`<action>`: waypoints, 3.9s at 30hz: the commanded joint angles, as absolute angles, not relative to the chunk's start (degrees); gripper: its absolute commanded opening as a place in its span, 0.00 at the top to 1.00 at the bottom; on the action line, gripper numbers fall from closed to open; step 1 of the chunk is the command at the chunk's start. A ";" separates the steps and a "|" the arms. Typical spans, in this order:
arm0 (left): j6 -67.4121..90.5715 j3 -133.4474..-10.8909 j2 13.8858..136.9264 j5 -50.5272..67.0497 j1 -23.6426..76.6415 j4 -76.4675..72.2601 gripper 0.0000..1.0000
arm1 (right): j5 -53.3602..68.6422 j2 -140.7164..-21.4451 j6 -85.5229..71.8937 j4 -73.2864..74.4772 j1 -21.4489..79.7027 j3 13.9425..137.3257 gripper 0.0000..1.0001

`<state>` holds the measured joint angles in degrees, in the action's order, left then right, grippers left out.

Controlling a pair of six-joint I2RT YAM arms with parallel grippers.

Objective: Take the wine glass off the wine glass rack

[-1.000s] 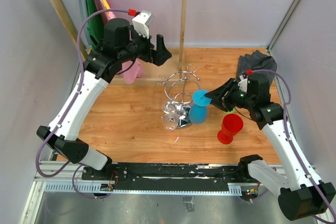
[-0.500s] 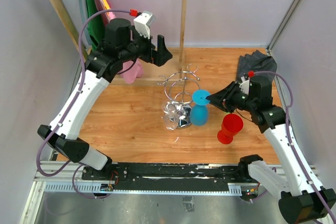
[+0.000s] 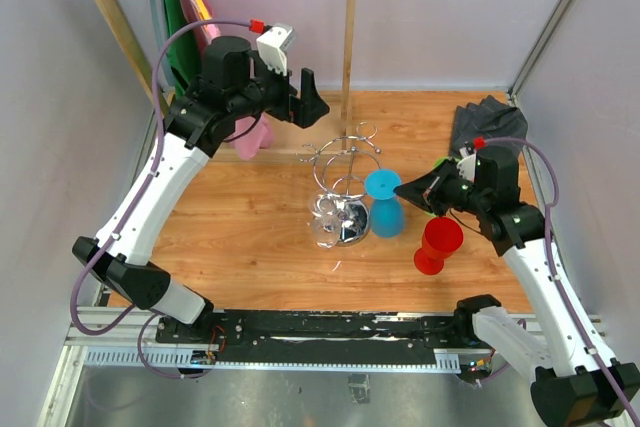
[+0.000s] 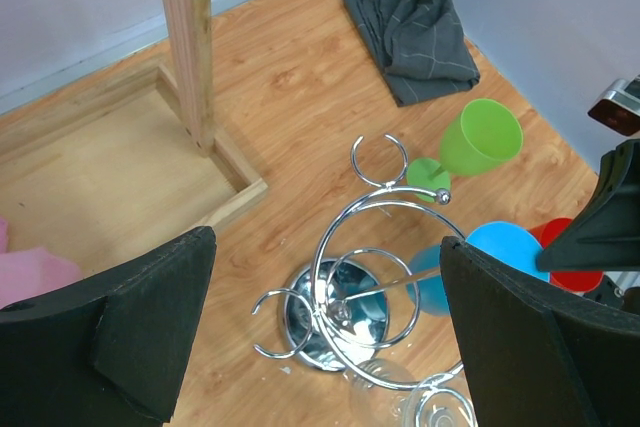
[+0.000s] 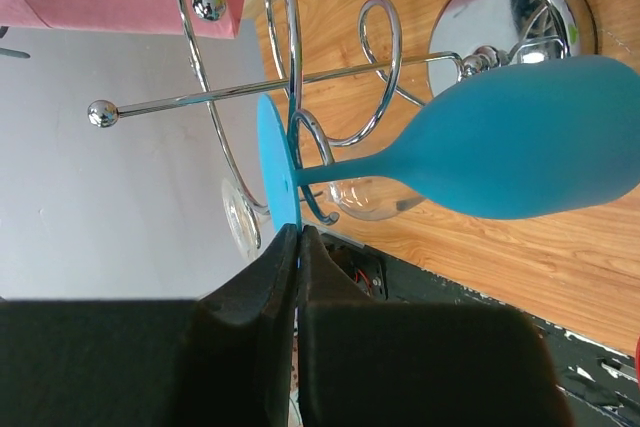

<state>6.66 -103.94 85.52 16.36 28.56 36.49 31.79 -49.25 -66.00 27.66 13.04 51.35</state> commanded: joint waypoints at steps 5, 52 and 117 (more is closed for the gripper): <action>6.43 -103.27 85.78 17.22 27.89 36.21 0.01 | 30.60 -47.16 -68.10 25.23 13.70 50.10 0.99; 7.30 -104.58 86.26 17.35 27.89 36.20 0.01 | 35.51 -43.38 -66.60 30.69 -3.10 60.66 0.99; 31.61 -71.39 71.05 45.63 19.41 -25.10 0.01 | 28.75 -68.87 -109.55 -66.96 8.67 64.19 0.99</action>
<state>28.64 -74.43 71.70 37.87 21.67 -12.34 29.65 -71.50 -110.76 -60.88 6.15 66.78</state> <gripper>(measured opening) 0.993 0.014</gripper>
